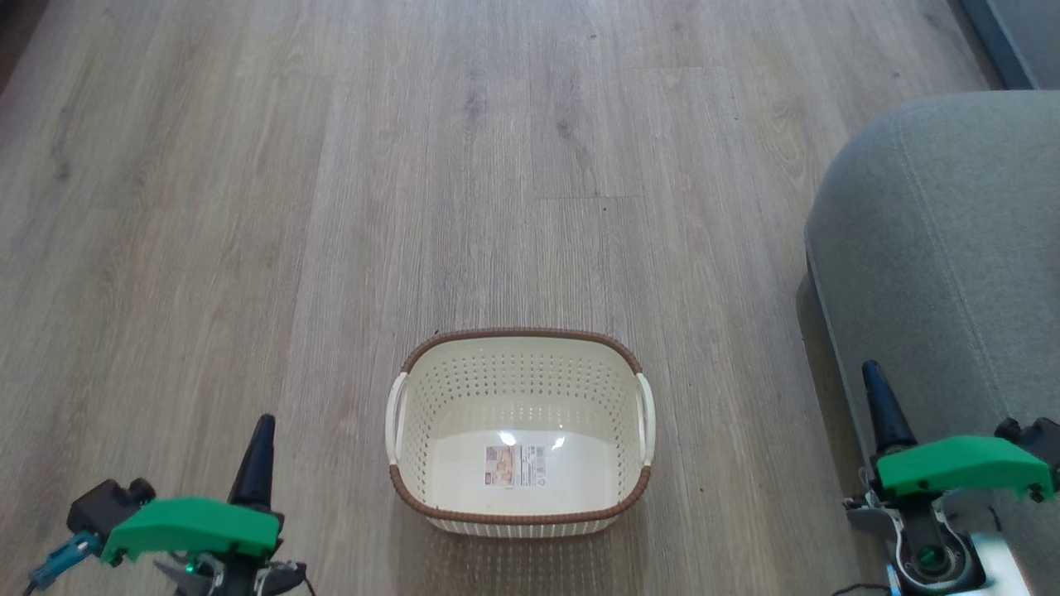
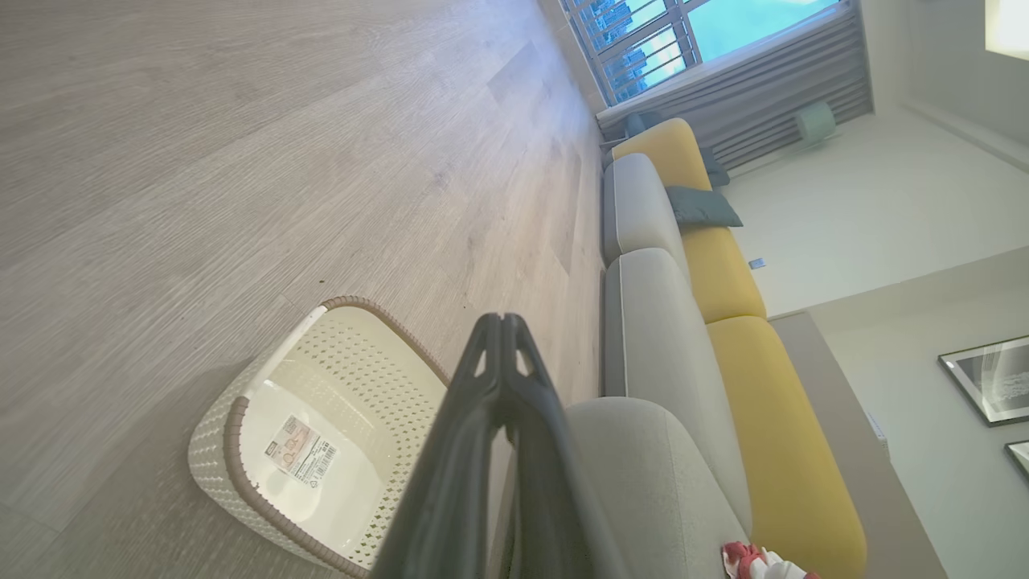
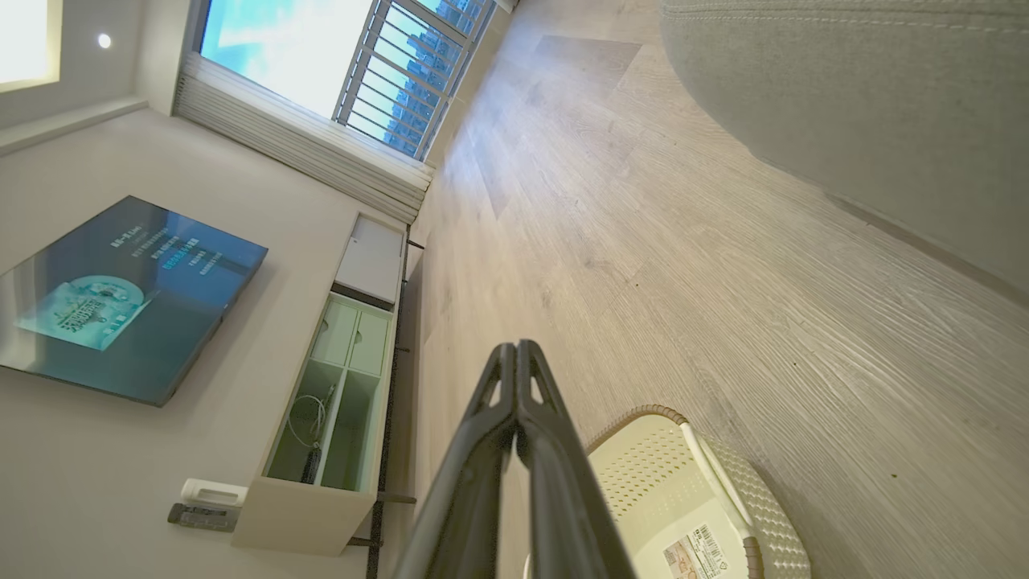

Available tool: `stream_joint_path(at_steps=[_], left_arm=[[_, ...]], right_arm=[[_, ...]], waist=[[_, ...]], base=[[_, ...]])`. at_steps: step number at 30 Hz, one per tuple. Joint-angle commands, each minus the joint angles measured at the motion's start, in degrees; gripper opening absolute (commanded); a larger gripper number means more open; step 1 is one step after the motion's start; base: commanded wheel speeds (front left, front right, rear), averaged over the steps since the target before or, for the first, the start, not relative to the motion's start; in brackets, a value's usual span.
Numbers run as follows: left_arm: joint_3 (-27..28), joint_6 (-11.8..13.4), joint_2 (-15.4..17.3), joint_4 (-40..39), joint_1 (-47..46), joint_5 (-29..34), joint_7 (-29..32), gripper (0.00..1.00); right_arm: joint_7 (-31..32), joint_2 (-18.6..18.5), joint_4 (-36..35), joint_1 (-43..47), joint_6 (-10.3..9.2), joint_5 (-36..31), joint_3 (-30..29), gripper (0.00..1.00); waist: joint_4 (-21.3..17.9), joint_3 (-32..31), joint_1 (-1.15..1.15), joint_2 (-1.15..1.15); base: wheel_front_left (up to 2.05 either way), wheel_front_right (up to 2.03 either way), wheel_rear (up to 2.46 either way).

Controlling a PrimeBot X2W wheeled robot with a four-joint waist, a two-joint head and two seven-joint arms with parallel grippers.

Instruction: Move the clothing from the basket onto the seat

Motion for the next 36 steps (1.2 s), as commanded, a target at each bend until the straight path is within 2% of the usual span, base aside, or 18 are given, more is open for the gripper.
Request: stream_joint_path(at_steps=[1,36], left_arm=[[1.58,-0.05,0.51,-2.32,-3.23,-1.86,0.38,0.00],[3.16,-0.07,0.66,-5.62,-3.80,-25.08,6.28,0.00]], right_arm=[[0.53,0.01,-2.53,-0.85,0.00,1.90,0.48,0.00],[6.35,0.28,-7.44,-0.20,-0.01,24.75,-0.48,0.00]], waist=[[-0.05,-0.02,0.00,0.00],[-1.16,-0.41,0.00,0.00]], base=[[0.00,0.00,0.00],[0.00,0.00,0.00]])
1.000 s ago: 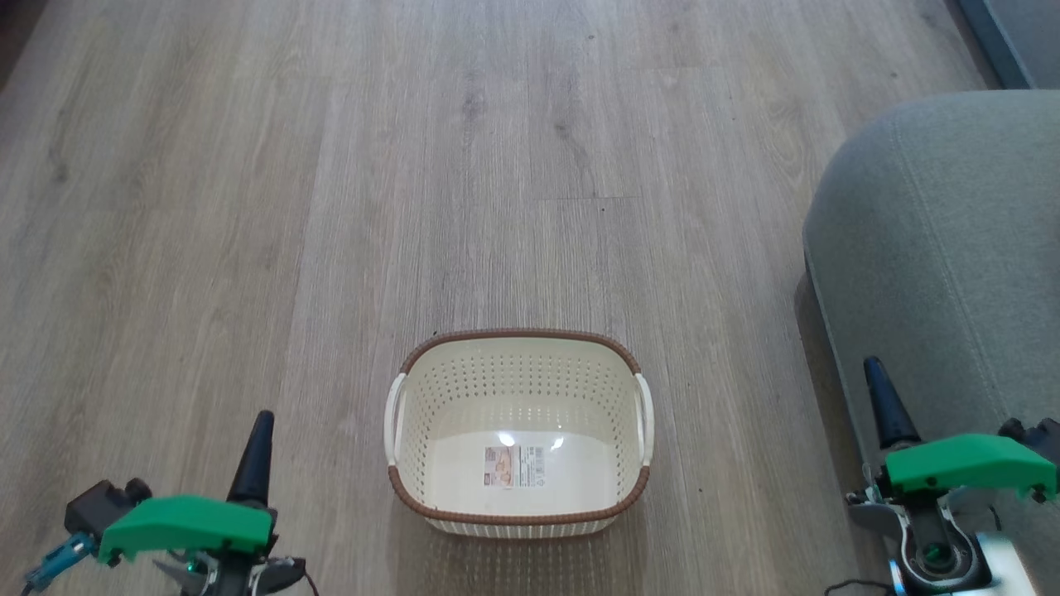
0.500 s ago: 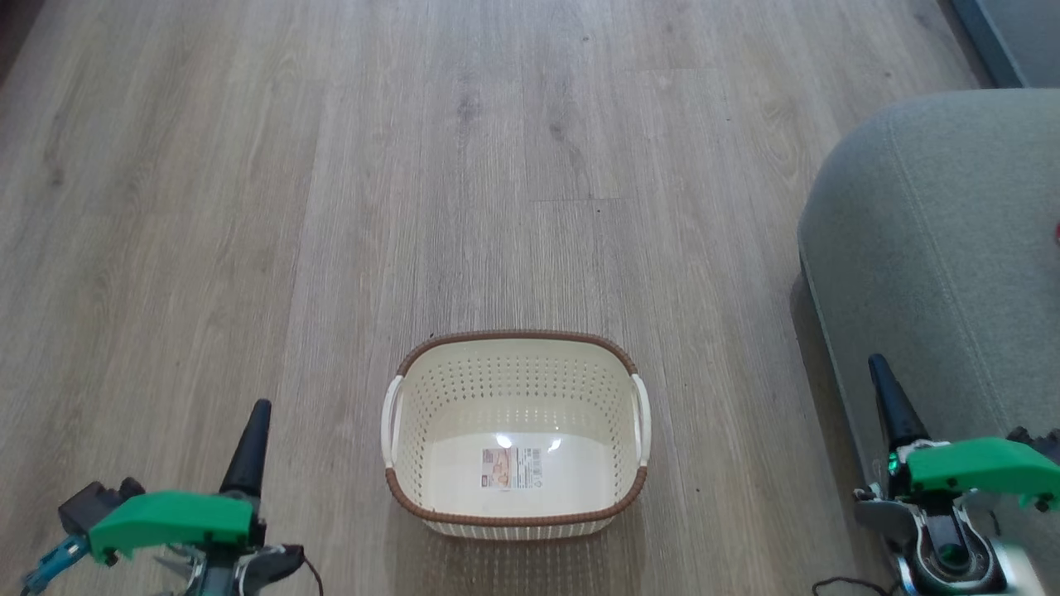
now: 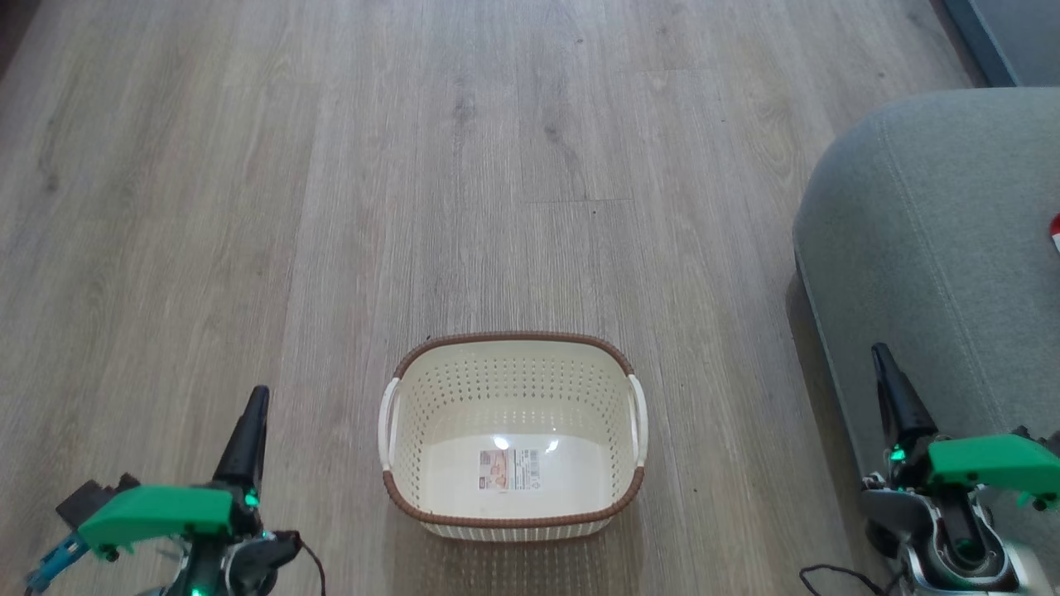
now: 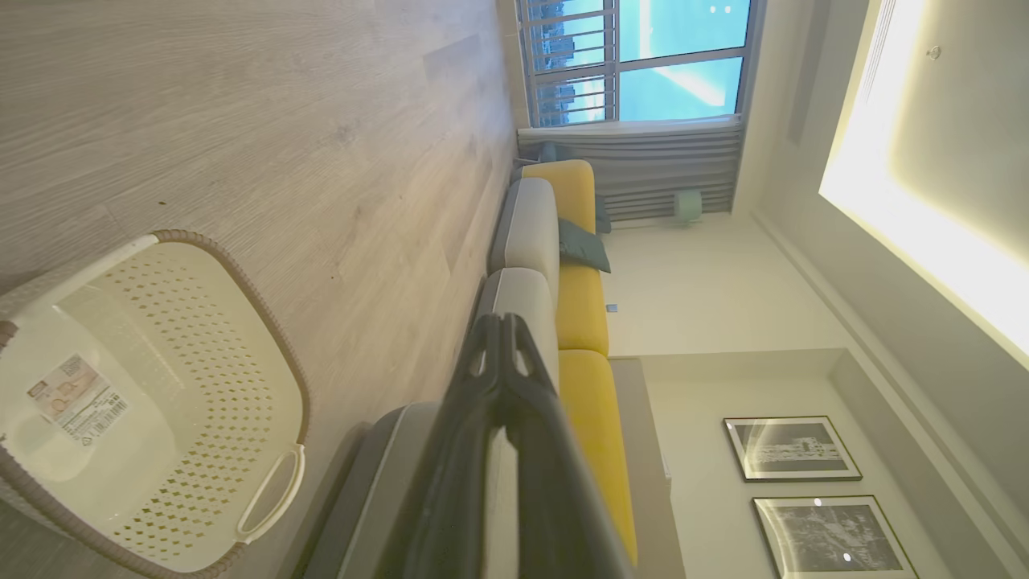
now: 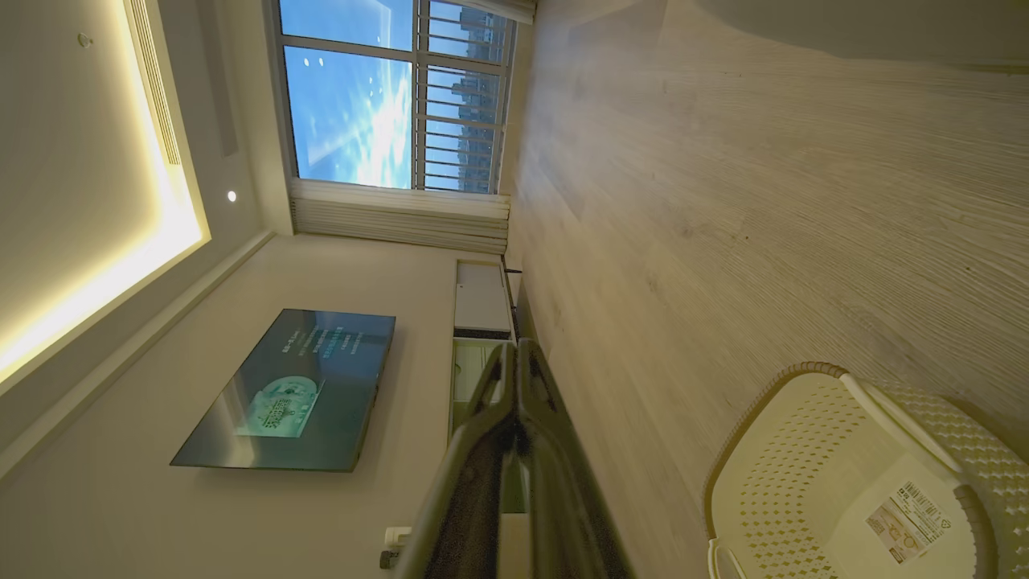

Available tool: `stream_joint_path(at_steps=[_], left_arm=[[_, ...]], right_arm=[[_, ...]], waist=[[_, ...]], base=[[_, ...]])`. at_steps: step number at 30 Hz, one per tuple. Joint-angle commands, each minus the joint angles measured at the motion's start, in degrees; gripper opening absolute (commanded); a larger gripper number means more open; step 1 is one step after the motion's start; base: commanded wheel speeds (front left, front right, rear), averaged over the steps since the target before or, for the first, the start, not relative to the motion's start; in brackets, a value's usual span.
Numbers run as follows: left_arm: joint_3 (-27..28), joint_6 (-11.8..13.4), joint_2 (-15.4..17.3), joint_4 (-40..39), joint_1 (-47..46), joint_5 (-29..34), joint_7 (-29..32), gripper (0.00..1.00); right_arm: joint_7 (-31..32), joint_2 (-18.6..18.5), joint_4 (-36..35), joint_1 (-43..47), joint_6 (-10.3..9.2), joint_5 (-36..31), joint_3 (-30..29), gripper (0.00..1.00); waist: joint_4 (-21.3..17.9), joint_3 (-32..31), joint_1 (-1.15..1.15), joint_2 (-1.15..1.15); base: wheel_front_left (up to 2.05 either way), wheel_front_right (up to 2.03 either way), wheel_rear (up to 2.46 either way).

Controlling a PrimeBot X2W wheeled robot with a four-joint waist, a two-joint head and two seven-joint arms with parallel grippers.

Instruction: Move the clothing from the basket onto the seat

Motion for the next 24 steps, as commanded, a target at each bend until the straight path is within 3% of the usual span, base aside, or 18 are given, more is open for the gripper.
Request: stream_joint_path(at_steps=[1,8,24], left_arm=[[2.20,-0.08,0.66,-2.43,-3.02,-2.09,0.80,0.00],[2.50,-0.09,0.69,-3.06,-3.12,-6.51,1.92,0.00],[2.49,-0.09,0.69,-3.06,-3.12,-6.51,1.92,0.00]], right_arm=[[0.84,0.03,-2.65,-1.12,0.00,2.00,0.83,0.00],[1.95,0.08,-3.58,-1.00,0.00,6.35,0.65,0.00],[1.94,0.08,-3.58,-1.00,0.00,6.36,0.66,0.00]], waist=[[-0.05,-0.02,0.00,0.00],[-0.26,-0.10,0.00,0.00],[-0.26,-0.10,0.00,0.00]], base=[[0.00,0.00,0.00],[0.00,0.00,0.00],[0.00,0.00,0.00]])
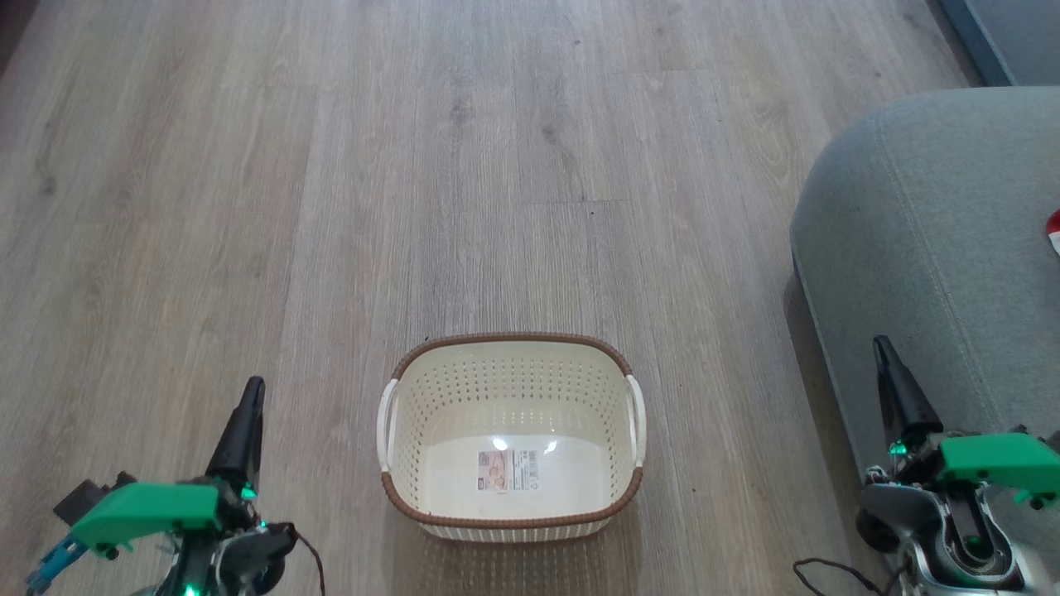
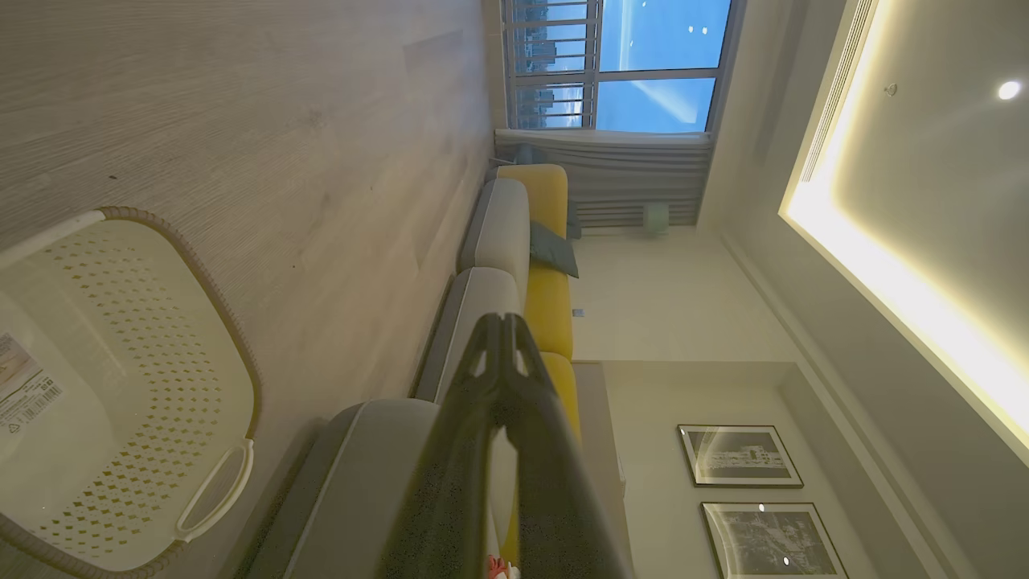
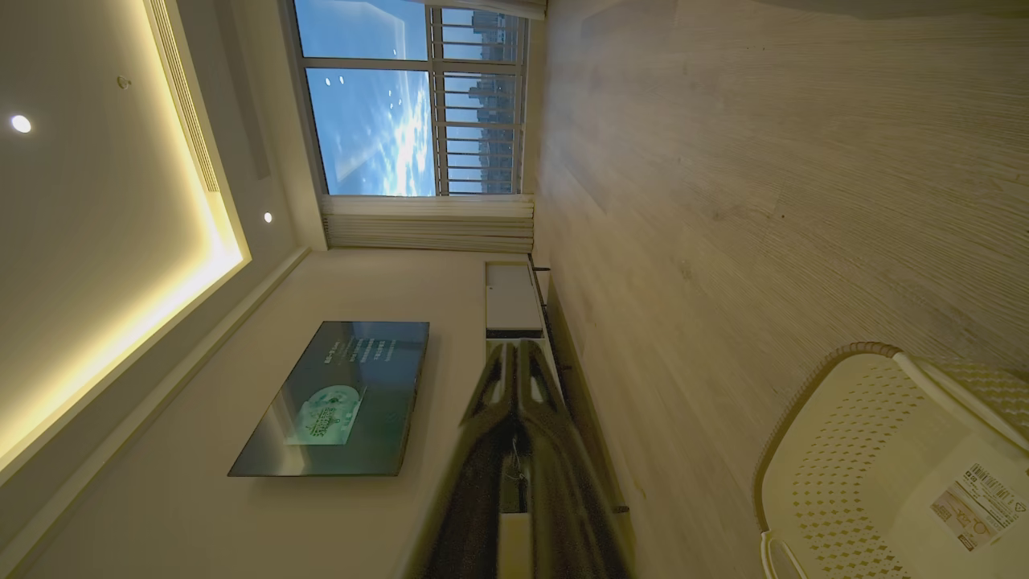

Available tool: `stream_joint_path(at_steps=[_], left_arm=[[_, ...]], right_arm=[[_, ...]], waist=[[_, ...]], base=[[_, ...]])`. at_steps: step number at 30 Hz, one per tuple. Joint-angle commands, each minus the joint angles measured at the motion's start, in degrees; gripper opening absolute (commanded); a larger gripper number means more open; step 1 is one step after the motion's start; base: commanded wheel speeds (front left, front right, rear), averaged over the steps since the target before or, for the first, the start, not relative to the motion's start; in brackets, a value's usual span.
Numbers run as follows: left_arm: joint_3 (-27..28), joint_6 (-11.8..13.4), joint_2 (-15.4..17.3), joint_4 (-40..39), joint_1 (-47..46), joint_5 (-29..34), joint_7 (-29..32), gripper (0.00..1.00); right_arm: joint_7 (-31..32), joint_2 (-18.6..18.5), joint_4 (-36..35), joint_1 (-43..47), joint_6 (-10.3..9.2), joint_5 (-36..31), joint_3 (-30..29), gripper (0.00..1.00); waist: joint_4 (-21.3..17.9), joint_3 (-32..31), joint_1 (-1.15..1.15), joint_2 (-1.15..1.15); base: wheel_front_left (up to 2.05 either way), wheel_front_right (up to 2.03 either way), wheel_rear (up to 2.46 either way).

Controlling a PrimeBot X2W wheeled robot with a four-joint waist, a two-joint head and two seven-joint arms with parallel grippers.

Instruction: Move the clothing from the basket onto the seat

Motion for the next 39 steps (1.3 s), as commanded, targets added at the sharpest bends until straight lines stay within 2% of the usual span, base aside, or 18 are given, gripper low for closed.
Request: stream_joint_path(at_steps=[1,39], left_arm=[[2.03,-0.09,0.69,-1.95,-2.82,-0.37,0.44,0.00],[2.02,-0.09,0.69,-1.96,-2.81,-0.38,0.43,0.00]], right_arm=[[0.33,-0.13,-2.25,-1.02,0.00,0.33,0.99,0.00],[0.32,-0.13,-2.25,-1.02,0.00,0.33,1.00,0.00]], waist=[[0.01,0.00,0.00,0.00],[0.01,0.00,0.00,0.00]], base=[[0.00,0.00,0.00],[0.00,0.00,0.00]])
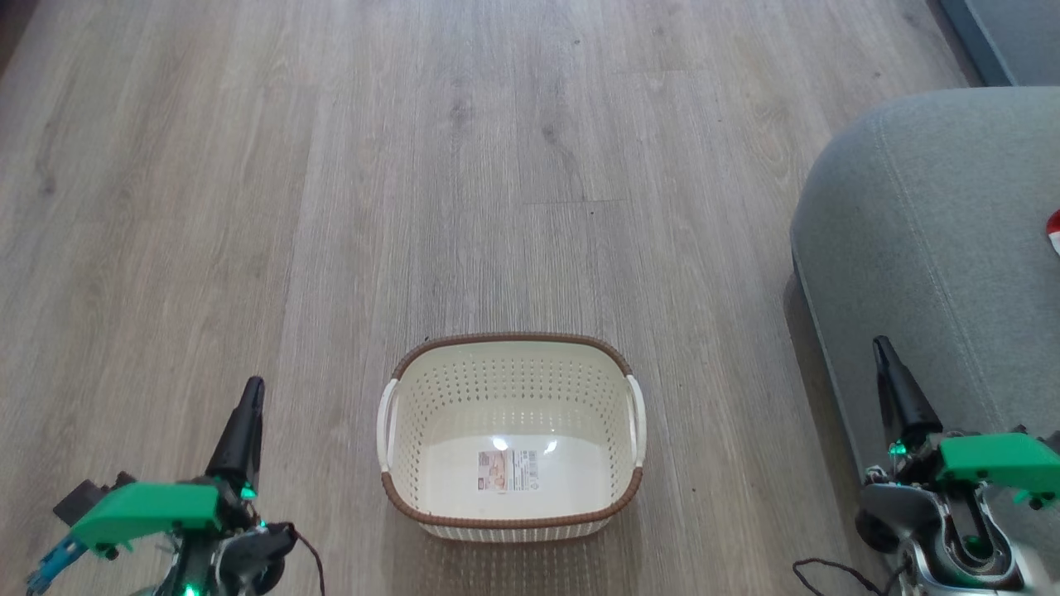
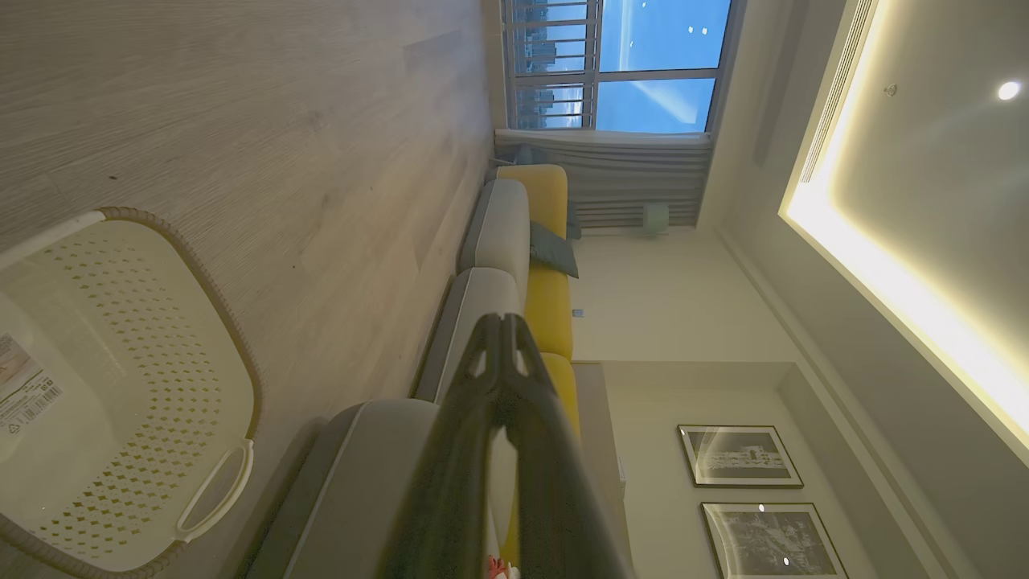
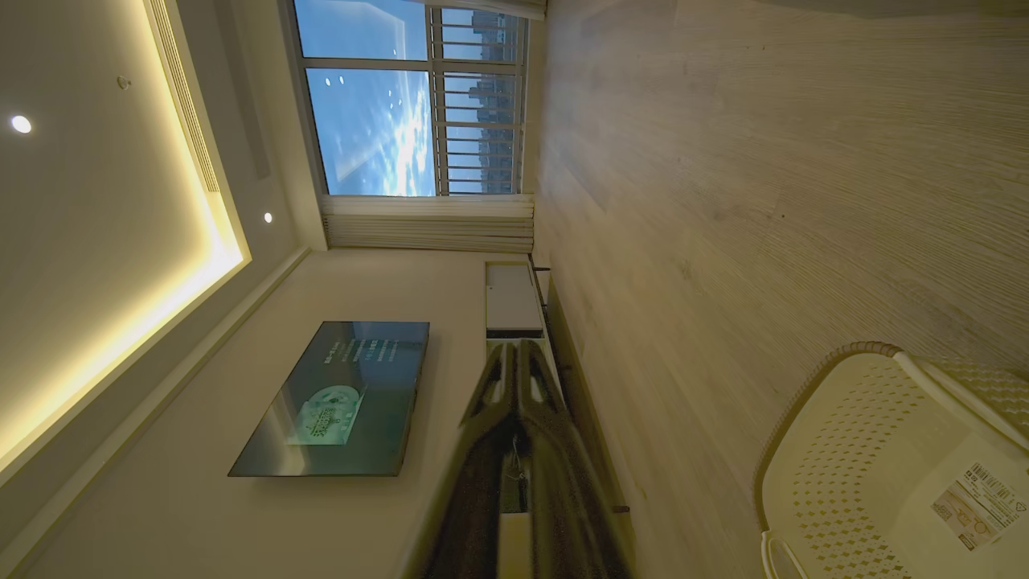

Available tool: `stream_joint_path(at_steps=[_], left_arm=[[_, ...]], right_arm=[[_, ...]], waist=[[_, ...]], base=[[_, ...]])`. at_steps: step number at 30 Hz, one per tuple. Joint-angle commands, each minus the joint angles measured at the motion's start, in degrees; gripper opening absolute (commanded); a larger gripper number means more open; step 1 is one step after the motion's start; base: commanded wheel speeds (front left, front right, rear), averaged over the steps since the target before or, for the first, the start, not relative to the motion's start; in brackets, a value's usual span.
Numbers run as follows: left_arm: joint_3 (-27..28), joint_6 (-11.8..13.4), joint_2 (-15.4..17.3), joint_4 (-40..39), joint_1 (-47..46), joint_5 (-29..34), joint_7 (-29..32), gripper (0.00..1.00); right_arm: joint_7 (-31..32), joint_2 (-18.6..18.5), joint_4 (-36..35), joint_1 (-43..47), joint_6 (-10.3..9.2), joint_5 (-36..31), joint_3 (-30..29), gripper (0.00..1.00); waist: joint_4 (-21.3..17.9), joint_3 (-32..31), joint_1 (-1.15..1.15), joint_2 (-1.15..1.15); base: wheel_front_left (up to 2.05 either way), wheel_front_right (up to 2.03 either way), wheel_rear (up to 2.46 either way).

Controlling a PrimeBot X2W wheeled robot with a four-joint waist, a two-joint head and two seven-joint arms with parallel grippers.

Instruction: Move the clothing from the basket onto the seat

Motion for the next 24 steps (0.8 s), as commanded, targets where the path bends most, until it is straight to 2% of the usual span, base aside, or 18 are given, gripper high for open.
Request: stream_joint_path(at_steps=[1,24], left_arm=[[1.98,-0.09,0.69,-1.96,-2.81,-0.38,0.43,0.00],[1.98,-0.09,0.69,-1.96,-2.81,-0.38,0.43,0.00]], right_arm=[[0.32,-0.18,-2.25,-1.03,0.00,0.32,1.01,0.00],[0.32,-0.18,-2.25,-1.03,0.00,0.33,1.01,0.00]], waist=[[0.00,0.00,0.00,0.00],[0.00,0.00,0.00,0.00]], base=[[0.00,0.00,0.00],[0.00,0.00,0.00]])
